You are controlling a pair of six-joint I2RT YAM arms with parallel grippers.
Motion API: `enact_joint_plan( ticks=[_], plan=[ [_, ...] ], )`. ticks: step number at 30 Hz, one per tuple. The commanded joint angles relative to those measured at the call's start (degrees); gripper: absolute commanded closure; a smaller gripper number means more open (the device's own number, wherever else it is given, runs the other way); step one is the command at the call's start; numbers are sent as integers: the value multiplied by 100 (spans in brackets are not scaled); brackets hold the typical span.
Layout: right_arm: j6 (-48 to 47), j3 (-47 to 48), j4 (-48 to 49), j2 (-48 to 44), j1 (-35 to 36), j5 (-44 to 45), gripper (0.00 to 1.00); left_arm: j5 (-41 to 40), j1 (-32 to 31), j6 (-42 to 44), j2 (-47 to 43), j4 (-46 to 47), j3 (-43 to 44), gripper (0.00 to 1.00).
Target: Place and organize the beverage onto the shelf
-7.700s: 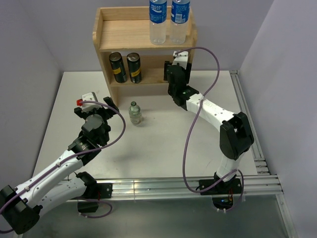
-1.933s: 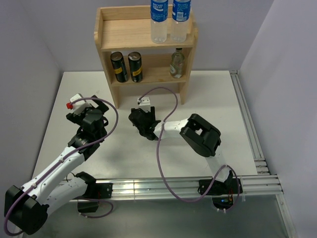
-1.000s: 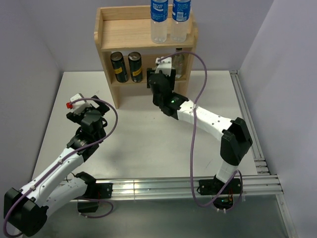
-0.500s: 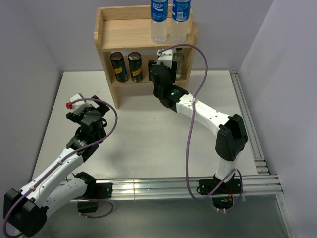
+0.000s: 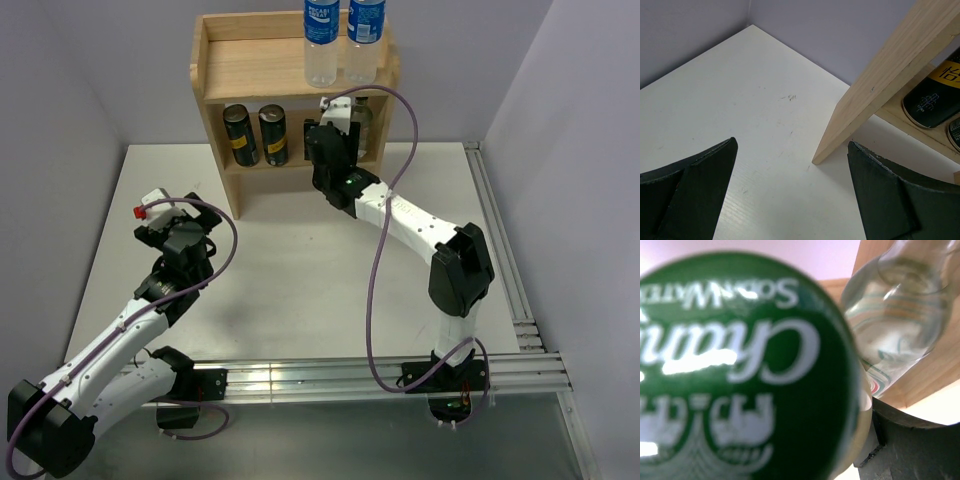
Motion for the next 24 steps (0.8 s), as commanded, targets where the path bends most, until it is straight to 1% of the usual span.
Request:
enact_joint_plan(
  ticks=[1,24],
  plan=[
    [88,552,854,-163,-96,106,100,36,27,87,-41,197,-26,1],
    [273,780,986,224,-290,88,100,79,27,131,38,232,-8,1]
  ],
)
